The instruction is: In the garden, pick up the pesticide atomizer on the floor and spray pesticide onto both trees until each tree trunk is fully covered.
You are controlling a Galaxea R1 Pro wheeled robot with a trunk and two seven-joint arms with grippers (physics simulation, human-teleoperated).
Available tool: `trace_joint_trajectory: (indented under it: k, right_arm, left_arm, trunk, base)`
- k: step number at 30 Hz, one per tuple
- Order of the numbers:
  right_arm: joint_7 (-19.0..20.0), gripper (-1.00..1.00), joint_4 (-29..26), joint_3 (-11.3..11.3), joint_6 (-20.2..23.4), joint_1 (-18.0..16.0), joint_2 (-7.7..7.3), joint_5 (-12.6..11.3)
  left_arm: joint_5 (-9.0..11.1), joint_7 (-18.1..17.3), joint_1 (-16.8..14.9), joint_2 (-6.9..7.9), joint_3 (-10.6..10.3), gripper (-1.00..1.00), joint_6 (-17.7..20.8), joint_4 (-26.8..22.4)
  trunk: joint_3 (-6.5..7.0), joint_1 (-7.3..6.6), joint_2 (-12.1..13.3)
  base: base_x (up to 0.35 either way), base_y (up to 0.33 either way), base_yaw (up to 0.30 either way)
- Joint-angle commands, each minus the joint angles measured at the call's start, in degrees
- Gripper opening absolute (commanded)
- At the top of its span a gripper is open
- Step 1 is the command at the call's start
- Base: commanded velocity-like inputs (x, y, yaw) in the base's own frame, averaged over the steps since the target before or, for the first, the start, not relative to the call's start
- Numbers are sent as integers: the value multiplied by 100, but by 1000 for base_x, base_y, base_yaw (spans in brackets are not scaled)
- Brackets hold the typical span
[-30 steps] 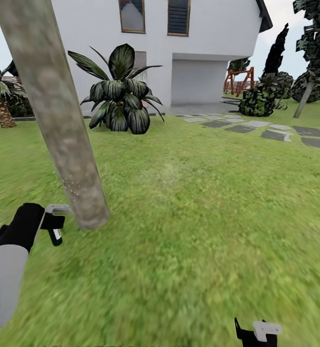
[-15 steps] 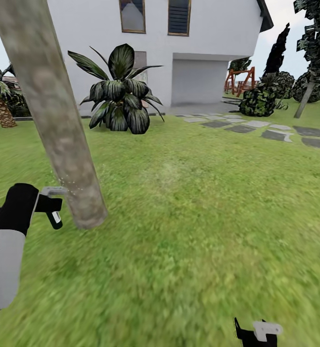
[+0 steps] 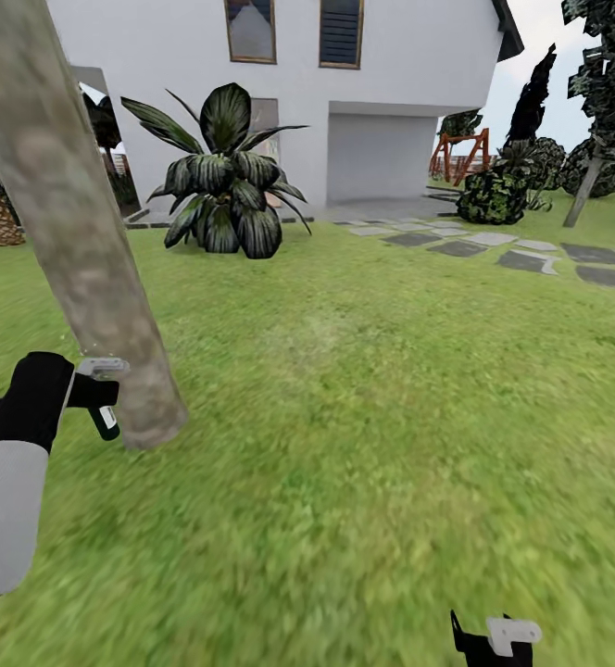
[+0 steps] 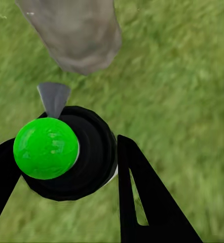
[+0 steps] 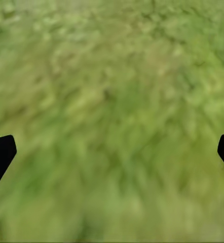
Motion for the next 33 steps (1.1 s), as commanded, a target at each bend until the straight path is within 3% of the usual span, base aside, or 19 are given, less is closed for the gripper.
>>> trace_joint_trajectory:
  k: [1, 15, 25, 33]
  right_arm:
    - [-19, 100, 7, -30, -17, -5, 2, 60]
    - [-19, 100, 7, -26, -17, -4, 2, 60]
    - [-19, 100, 7, -29, -17, -4, 2, 60]
    - [-19, 100, 7, -30, -17, -5, 2, 60]
  left_arm:
    - [-62, -58, -5, -3, 10, -100, 14, -6]
    - [-80, -41, 32, 15, 61, -100, -5, 8]
    - [-80, -27, 169, 49, 73, -100, -57, 35]
    - [-80, -23, 171, 45, 74, -100, -56, 51]
  trunk:
    - [-5, 1, -2]
    - [-5, 1, -2]
    - [-5, 1, -2]
    - [-5, 1, -2]
  base:
    - [241, -185, 0]
    - [246, -180, 222]
    - [306, -60, 277]
    - [45, -258, 34]
